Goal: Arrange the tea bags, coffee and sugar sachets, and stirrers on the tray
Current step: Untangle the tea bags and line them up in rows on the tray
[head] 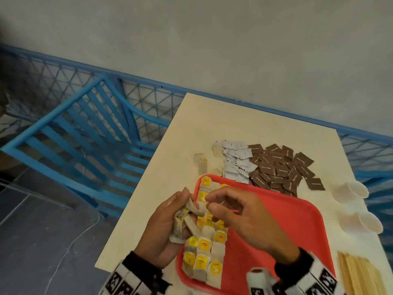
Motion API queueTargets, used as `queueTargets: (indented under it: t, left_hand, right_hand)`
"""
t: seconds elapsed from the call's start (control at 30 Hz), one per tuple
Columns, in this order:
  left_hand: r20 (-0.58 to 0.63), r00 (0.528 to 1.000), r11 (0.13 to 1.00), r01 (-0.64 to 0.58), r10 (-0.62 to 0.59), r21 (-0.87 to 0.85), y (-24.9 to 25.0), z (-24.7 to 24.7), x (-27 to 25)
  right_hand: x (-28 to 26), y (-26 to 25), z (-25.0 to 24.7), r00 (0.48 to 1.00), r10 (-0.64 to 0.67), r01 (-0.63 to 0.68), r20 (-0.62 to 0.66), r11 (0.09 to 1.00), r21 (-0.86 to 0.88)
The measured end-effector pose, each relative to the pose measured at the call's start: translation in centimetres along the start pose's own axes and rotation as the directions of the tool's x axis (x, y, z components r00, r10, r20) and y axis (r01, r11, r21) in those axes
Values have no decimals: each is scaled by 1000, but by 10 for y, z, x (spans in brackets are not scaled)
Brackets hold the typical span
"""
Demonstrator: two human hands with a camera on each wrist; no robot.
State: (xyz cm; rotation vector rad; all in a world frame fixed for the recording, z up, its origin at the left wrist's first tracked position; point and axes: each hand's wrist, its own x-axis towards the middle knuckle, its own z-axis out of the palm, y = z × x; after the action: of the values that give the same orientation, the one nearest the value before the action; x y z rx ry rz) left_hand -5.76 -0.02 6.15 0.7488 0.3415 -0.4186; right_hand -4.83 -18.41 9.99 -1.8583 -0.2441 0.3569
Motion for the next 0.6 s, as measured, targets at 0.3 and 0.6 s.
queueTargets:
  t: [0.3, 0.6]
  left_hand:
    - [-44, 999, 999, -15, 17, 36, -38, 48, -12]
    - [23, 998, 981, 48, -54, 189, -34, 55, -32]
  right_hand:
    - [-76, 16, 22, 867, -239, 213, -437, 971, -109]
    - [-95, 10, -8, 703, -285, 381, -652, 924, 7]
